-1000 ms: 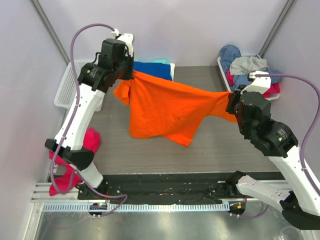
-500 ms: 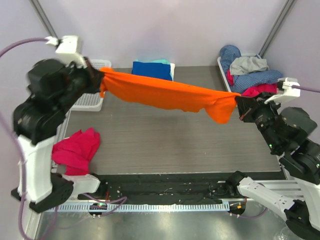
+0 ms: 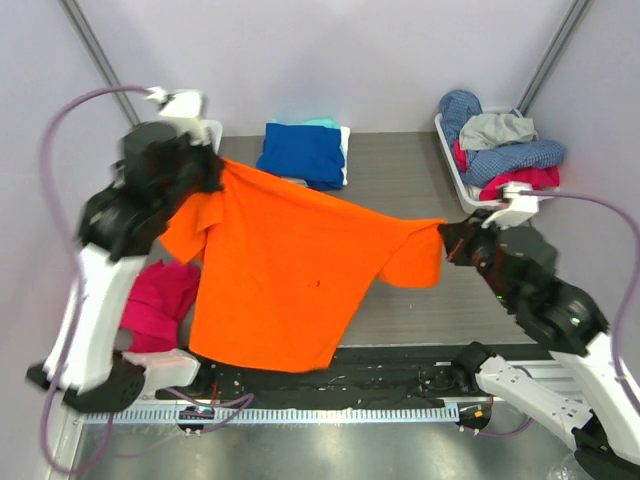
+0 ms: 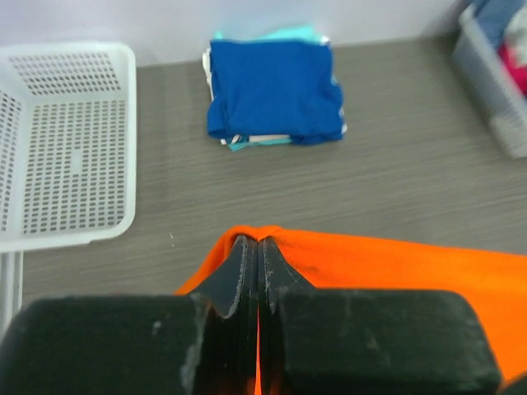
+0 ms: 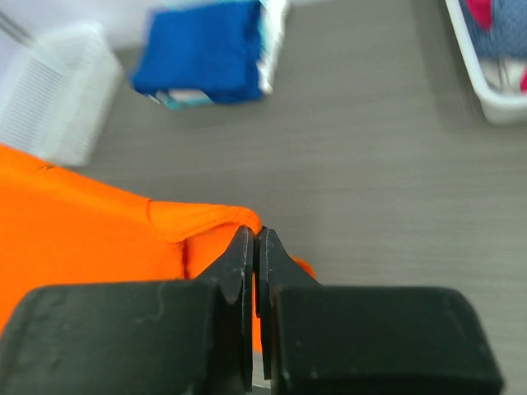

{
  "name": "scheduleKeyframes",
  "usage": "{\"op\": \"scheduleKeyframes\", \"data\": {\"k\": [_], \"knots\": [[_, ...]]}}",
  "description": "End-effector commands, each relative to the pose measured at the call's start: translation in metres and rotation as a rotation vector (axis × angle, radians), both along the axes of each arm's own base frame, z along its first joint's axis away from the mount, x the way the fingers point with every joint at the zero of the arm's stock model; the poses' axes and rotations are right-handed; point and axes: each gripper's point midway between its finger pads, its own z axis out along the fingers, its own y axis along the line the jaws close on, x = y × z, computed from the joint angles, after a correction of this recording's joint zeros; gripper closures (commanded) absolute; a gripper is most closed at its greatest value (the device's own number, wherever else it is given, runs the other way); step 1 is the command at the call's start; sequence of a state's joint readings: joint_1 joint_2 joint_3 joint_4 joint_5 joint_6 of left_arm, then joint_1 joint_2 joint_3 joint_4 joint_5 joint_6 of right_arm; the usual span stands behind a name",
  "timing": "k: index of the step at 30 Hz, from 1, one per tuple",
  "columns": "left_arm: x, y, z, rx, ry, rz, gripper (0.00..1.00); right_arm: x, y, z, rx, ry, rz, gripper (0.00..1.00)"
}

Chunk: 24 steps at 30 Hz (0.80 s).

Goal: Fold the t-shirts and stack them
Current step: Flatten the tshirt out

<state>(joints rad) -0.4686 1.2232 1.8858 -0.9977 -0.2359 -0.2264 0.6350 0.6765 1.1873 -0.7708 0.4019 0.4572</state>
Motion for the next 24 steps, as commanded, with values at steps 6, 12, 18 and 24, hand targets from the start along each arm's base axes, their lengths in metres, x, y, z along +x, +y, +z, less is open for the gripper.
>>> {"op": "scheduleKeyframes", "data": {"k": [6, 12, 18, 24], "knots": [[0.211, -0.077, -0.16, 0.162, 0.107, -0.054, 1.0, 0.045, 0.004, -0.095, -0.05, 0.107, -0.175, 0.99], [0.276, -0.123, -0.253, 0.182, 0.232, -0.159, 1.0, 0.048, 0.013, -0.11, -0.057, 0.139, -0.144, 0.99], [0.279, -0.128, -0.284, 0.167, 0.297, -0.153, 0.41, 0.045, 0.012, -0.115, -0.07, 0.157, -0.139, 0.99], [0.218, -0.098, -0.212, 0.077, 0.249, -0.06, 0.0, 0.042, 0.013, -0.119, -0.069, 0.164, -0.131, 0.99]]}}
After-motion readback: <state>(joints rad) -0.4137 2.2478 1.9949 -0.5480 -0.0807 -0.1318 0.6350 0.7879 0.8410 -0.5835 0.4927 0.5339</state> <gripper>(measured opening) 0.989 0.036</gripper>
